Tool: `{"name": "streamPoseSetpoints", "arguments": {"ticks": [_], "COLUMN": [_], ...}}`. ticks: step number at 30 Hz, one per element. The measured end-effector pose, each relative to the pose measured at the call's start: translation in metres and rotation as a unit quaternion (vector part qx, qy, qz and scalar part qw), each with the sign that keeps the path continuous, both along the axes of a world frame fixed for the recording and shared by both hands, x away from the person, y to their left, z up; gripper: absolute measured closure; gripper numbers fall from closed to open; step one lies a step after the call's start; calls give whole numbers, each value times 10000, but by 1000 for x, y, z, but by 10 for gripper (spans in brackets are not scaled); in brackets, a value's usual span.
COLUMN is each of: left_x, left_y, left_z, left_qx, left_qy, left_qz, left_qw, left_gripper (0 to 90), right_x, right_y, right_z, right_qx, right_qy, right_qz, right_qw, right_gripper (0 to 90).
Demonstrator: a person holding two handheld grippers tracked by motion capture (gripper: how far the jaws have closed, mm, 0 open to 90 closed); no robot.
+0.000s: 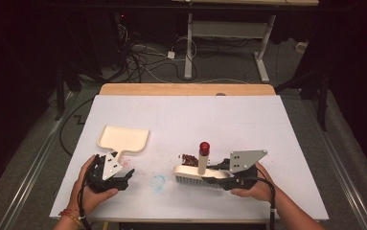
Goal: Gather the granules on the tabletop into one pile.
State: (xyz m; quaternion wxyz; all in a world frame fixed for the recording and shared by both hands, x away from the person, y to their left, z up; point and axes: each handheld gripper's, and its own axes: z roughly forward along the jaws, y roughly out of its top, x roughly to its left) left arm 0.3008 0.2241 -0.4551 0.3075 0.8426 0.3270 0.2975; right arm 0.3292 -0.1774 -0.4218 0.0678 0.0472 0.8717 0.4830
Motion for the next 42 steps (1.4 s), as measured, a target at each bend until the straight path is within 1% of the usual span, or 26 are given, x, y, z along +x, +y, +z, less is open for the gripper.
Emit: {"name": "streamPoseSetpoints", "arguments": {"ticks": [2, 3, 4, 7, 11, 13, 15, 16, 18, 20, 22, 24, 26, 28, 30, 31, 33, 35, 36, 37, 39, 40, 42], "left_x": [0, 0, -1, -1, 0, 0, 0, 1, 1, 0, 0, 0, -1, -1, -2, -2, -2, -2, -3, -3, -3, -3, -3], "left_y": [-1, -1, -2, -2, -3, -3, -4, -5, -5, -5, -4, -4, -3, -3, -2, -2, -2, -2, -2, -2, -3, -3, -4], "left_z": [0, 0, 0, 0, -1, -1, -2, -2, -2, -1, -1, 0, 0, 0, 0, 0, 1, 1, 1, 1, 1, 2, 2], "left_qx": [-3, 20, 23, 15, 22, 41, 33, 37, 41, 43, 26, 24, 10, 19, 21, 18, 9, 16, 20, 18, 1, 7, 23], "left_qy": [-6, -3, 49, 53, 61, 71, 78, 81, 82, 71, 65, 51, 40, 36, 30, 25, 21, 27, 21, 13, 11, 12, 10], "left_qz": [-18, -37, -25, -22, -32, -39, -47, -55, -68, -63, -50, -47, -44, -39, -35, -35, -27, -28, -30, -28, -31, -32, -41], "left_qw": [10000, 10000, 10000, 10000, 10000, 10000, 10000, 9999, 9999, 9999, 10000, 10000, 10000, 10000, 10000, 10000, 10000, 10000, 10000, 10000, 10000, 10000, 10000], "left_gripper": [193, 193, 193, 193, 193, 193, 193, 193, 193, 193, 193, 193, 193, 193, 193, 193, 193, 193, 193, 193, 193, 193, 193], "right_x": [3, 4, 6, 11, 20, 23, 25, 26, 28, 27, 25, 23, 21, 18, 15, 12, 8, 3, 1, -1, -5, -6, -10], "right_y": [4, 5, 5, 6, 6, 6, 6, 6, 4, 3, 2, -2, -6, -11, -16, -20, -27, -37, -42, -48, -59, -65, -77], "right_z": [-6, -7, -8, -8, -8, -7, -6, -5, -4, -2, -1, 2, 5, 10, 16, 19, 24, 28, 29, 30, 32, 33, 34], "right_qx": [-63, -56, -10, -44, -32, -46, -60, -67, -19, 22, -19, 39, 101, 101, -52, -121, -190, -192, -230, -278, -484, -542, -533], "right_qy": [34, 56, 96, 9, -4, -64, -90, -142, -136, -112, -178, -180, -186, -147, -111, -161, -170, -156, -135, -102, -118, -126, -34], "right_qz": [-26, -22, -19, -103, -239, -292, -346, -376, -389, -389, -390, -411, -461, -538, -682, -712, -735, -801, -836, -928, -1177, -1276, -1399], "right_qw": [10000, 10000, 10000, 9999, 9997, 9995, 9993, 9992, 9992, 9992, 9991, 9990, 9987, 9984, 9976, 9973, 9970, 9965, 9961, 9952, 9918, 9903, 9887], "right_gripper": [676, 676, 676, 676, 676, 676, 676, 676, 676, 676, 676, 676, 676, 676, 676, 676, 676, 676, 676, 676, 676, 676, 676]}}
